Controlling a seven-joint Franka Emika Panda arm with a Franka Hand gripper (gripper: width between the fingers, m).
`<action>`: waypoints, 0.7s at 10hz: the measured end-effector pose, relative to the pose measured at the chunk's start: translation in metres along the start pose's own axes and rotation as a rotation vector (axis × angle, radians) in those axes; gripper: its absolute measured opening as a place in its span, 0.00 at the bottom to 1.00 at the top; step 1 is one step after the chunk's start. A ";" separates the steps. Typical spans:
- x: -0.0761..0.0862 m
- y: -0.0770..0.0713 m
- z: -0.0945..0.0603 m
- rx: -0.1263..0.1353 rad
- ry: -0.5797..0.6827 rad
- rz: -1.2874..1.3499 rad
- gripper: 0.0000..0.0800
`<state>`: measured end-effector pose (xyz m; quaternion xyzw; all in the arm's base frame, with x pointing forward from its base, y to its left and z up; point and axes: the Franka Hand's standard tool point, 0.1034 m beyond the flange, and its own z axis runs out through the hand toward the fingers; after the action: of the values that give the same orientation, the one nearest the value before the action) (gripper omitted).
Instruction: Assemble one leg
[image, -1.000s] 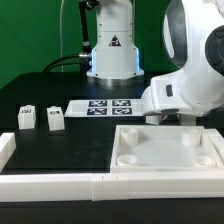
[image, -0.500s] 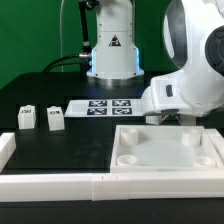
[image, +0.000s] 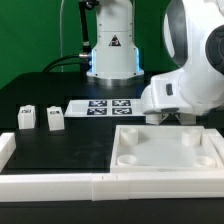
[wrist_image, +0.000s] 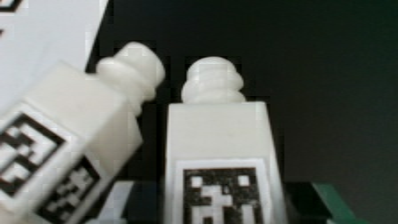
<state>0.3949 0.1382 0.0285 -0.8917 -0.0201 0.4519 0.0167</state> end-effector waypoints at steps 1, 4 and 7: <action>-0.008 0.001 -0.012 -0.002 -0.001 0.003 0.36; -0.021 0.000 -0.037 -0.005 0.052 0.001 0.36; -0.006 -0.003 -0.046 0.009 0.277 0.000 0.36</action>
Offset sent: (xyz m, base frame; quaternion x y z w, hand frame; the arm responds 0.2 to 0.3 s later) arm 0.0000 0.0000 0.0000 0.0000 0.0000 0.0000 1.0000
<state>0.4283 0.1405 0.0608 -0.9454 -0.0155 0.3247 0.0233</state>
